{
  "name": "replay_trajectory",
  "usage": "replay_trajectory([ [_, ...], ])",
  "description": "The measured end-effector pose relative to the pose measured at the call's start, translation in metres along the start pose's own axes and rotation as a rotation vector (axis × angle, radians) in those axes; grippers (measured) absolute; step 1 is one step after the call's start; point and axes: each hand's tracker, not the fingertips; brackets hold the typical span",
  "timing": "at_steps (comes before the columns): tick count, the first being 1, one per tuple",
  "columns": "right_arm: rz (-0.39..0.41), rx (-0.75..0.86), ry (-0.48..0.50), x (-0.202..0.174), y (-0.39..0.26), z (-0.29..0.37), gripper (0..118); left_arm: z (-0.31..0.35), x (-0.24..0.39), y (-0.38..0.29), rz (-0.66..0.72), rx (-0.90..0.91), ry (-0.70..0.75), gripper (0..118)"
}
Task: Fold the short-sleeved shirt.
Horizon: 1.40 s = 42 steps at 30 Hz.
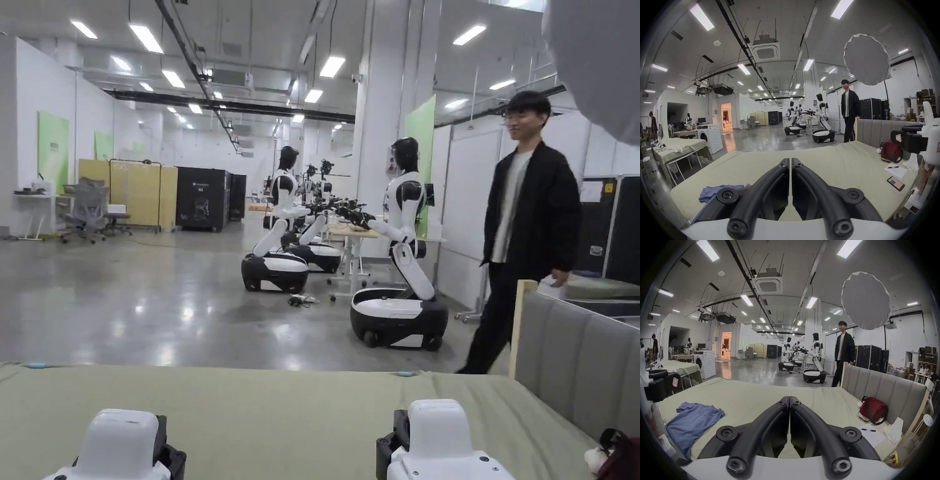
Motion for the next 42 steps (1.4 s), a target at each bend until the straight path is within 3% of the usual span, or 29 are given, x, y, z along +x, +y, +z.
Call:
replay_trajectory([
  [6, -0.024, 0.007, 0.016, 0.003, -0.001, 0.001, 4, -0.003, -0.001, -0.006, 0.006, -0.016, -0.007, 0],
  [10, 0.001, 0.013, 0.03, -0.008, -0.001, -0.001, 4, -0.001, -0.015, -0.009, 0.001, -0.031, 0.033, 0],
  [15, 0.042, 0.008, 0.157, -0.058, 0.0, -0.009, 4, 0.016, -0.061, -0.013, 0.012, -0.055, 0.148, 0],
  [19, 0.018, -0.008, 0.289, -0.107, -0.006, -0.016, 4, 0.034, -0.107, -0.025, 0.016, -0.111, 0.252, 0],
  [22, 0.026, -0.027, 0.343, -0.138, -0.013, -0.022, 4, 0.037, -0.139, -0.041, 0.024, -0.22, 0.285, 0],
  [24, 0.031, -0.042, 0.373, -0.153, -0.019, -0.026, 4, 0.022, -0.159, -0.062, 0.034, -0.391, 0.252, 1],
  [27, 0.042, -0.065, 0.388, -0.165, -0.029, -0.035, 4, -0.014, -0.18, -0.109, 0.007, -0.553, 0.243, 1],
  [30, 0.065, -0.111, 0.376, -0.167, -0.042, -0.05, 4, -0.056, -0.201, -0.148, 0.091, -0.666, 0.194, 1],
  [31, 0.07, -0.122, 0.374, -0.167, -0.045, -0.054, 4, -0.067, -0.205, -0.154, 0.082, -0.677, 0.206, 6],
  [32, 0.075, -0.133, 0.367, -0.165, -0.049, -0.059, 4, -0.082, -0.208, -0.161, 0.059, -0.677, 0.222, 20],
  [33, 0.084, -0.145, 0.356, -0.164, -0.053, -0.064, 4, -0.098, -0.212, -0.168, 0.045, -0.687, 0.221, 53],
  [34, 0.089, -0.154, 0.344, -0.163, -0.056, -0.069, 4, -0.113, -0.215, -0.175, 0.035, -0.715, 0.213, 106],
  [35, 0.092, -0.165, 0.333, -0.161, -0.059, -0.074, 4, -0.132, -0.221, -0.186, 0.027, -0.763, 0.196, 118],
  [42, 0.122, -0.243, 0.267, -0.155, -0.083, -0.101, 4, -0.237, -0.247, -0.254, 0.139, -0.825, 0.208, 117],
])
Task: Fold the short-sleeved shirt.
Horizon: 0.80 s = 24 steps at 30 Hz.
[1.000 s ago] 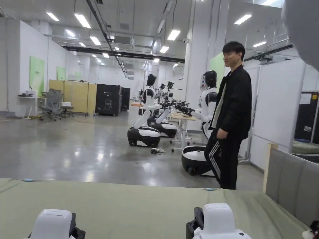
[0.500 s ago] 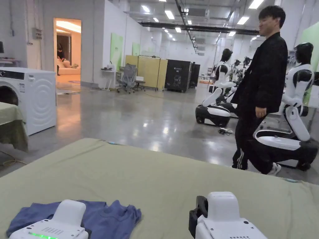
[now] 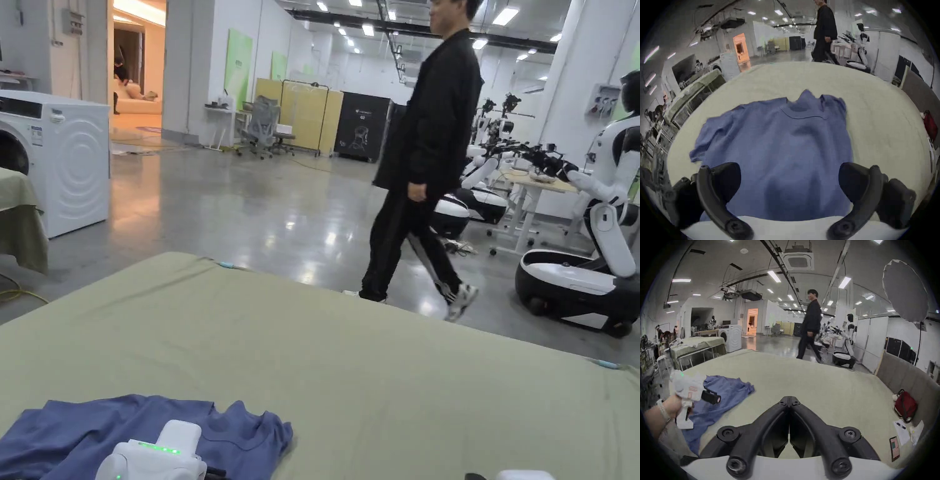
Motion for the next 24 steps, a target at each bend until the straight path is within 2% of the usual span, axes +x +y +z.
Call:
replay_trajectory([
  [2, 0.003, -0.024, -0.015, 0.003, -0.006, -0.006, 4, -0.028, 0.005, -0.002, 0.015, -0.045, 0.017, 113],
  [4, 0.008, -0.044, -0.028, 0.005, -0.01, -0.01, 4, -0.047, 0.011, -0.012, -0.057, -0.132, 0.017, 112],
  [5, 0.011, -0.053, -0.034, 0.006, -0.012, -0.011, 4, -0.044, 0.009, -0.01, -0.025, -0.093, 0.023, 110],
  [7, 0.007, -0.057, -0.04, 0.007, -0.014, -0.011, 4, -0.036, 0.009, -0.001, -0.016, -0.097, 0.022, 88],
  [8, -0.003, -0.058, -0.038, 0.008, -0.014, -0.011, 4, -0.027, 0.006, -0.004, -0.016, -0.076, 0.02, 82],
  [9, -0.011, -0.058, -0.034, 0.009, -0.014, -0.011, 4, -0.023, 0.004, -0.003, -0.005, -0.047, 0.009, 82],
  [10, -0.016, -0.058, -0.033, 0.009, -0.013, -0.011, 4, -0.022, 0.004, -0.003, -0.004, -0.048, 0.015, 59],
  [12, -0.022, -0.05, -0.026, 0.009, -0.012, -0.005, 4, -0.018, 0.004, -0.004, -0.034, -0.035, 0.031, 22],
  [13, -0.021, -0.046, -0.021, 0.01, -0.011, -0.002, 4, -0.017, 0.003, -0.005, -0.049, -0.029, 0.049, 11],
  [17, -0.007, -0.021, -0.021, 0.02, -0.007, 0.014, 4, 0.003, 0.007, 0.0, -0.015, -0.03, -0.008, 9],
  [19, -0.011, -0.006, -0.033, 0.03, -0.005, 0.022, 4, 0.03, 0.02, 0.007, 0.022, 0.082, -0.113, 9],
  [24, -0.079, 0.017, -0.083, 0.069, -0.003, 0.047, 4, 0.088, 0.092, 0.028, -0.097, 0.167, -0.235, 9],
])
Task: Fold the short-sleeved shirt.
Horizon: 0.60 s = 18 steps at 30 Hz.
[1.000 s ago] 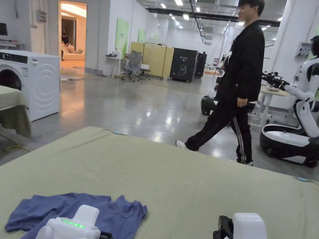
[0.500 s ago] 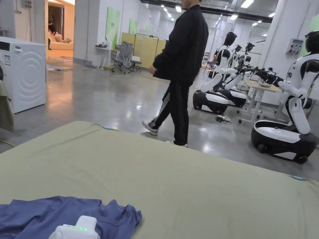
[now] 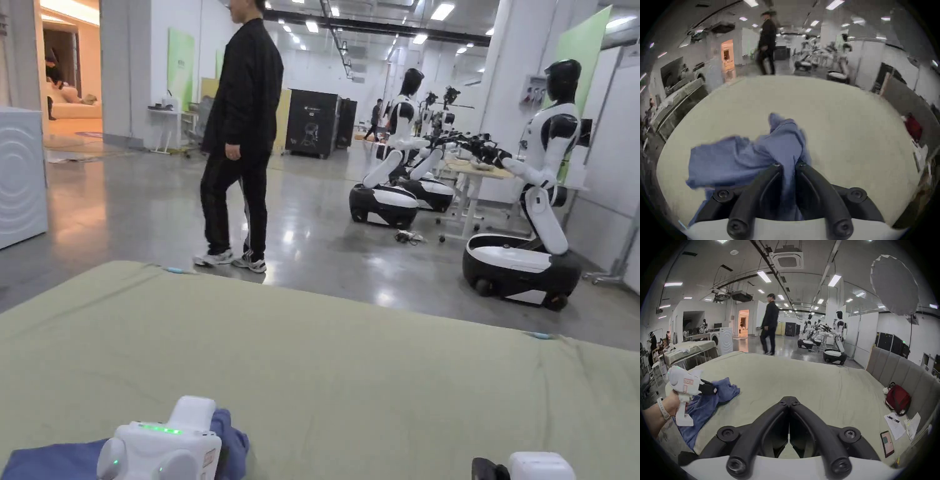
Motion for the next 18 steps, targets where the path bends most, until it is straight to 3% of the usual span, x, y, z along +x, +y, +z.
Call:
replay_trajectory([
  [10, -0.083, 0.031, -0.159, 0.104, -0.009, 0.049, 4, 0.037, 0.222, 0.051, -0.17, 0.133, -0.343, 9],
  [15, -0.096, 0.013, -0.235, 0.149, -0.025, 0.058, 4, 0.011, 0.327, 0.033, -0.243, 0.058, -0.471, 9],
  [18, -0.117, -0.014, -0.261, 0.169, -0.038, 0.057, 4, -0.024, 0.366, 0.001, -0.289, -0.042, -0.439, 9],
])
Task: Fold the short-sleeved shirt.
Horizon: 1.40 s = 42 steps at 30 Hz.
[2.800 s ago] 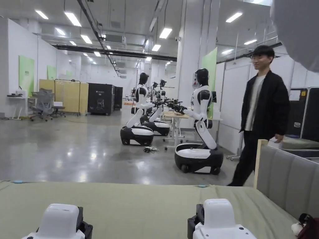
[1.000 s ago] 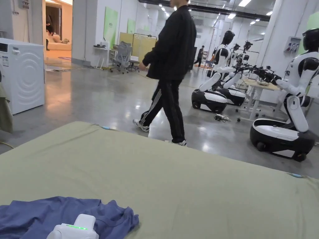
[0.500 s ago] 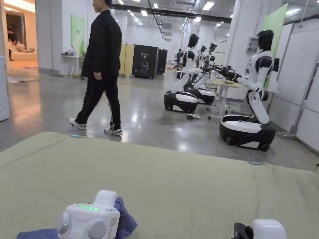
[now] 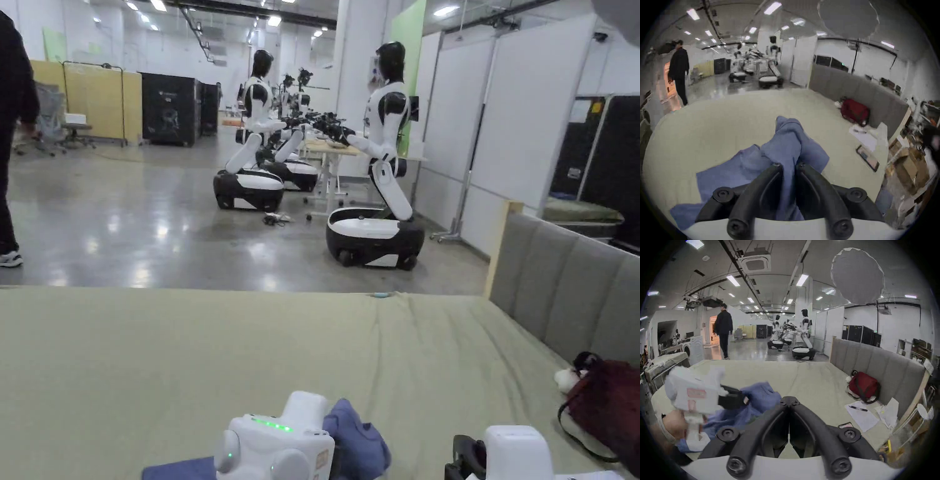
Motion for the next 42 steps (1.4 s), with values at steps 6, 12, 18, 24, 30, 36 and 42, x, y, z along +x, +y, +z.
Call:
replay_trajectory([
  [6, -0.024, -0.037, -0.018, 0.02, -0.015, -0.012, 4, -0.064, 0.013, -0.045, 0.012, -0.151, 0.031, 10],
  [12, -0.01, -0.033, 0.003, 0.011, -0.01, -0.004, 4, 0.004, 0.008, -0.042, -0.028, -0.006, 0.044, 117],
  [18, -0.001, 0.009, 0.065, -0.023, -0.003, 0.015, 4, 0.152, -0.022, -0.063, -0.073, 0.264, 0.167, 118],
  [24, -0.001, 0.04, 0.177, -0.068, -0.001, 0.023, 4, 0.255, -0.075, -0.12, -0.002, 0.307, 0.357, 0],
  [30, 0.037, 0.025, 0.231, -0.101, -0.006, 0.02, 4, 0.289, -0.174, -0.162, 0.119, 0.146, 0.51, 0],
  [36, 0.038, -0.012, 0.253, -0.114, -0.012, 0.007, 4, 0.256, -0.296, -0.183, 0.269, -0.111, 0.6, 0],
  [42, 0.049, -0.05, 0.224, -0.11, -0.015, -0.013, 4, 0.198, -0.328, -0.183, 0.265, -0.168, 0.596, 99],
])
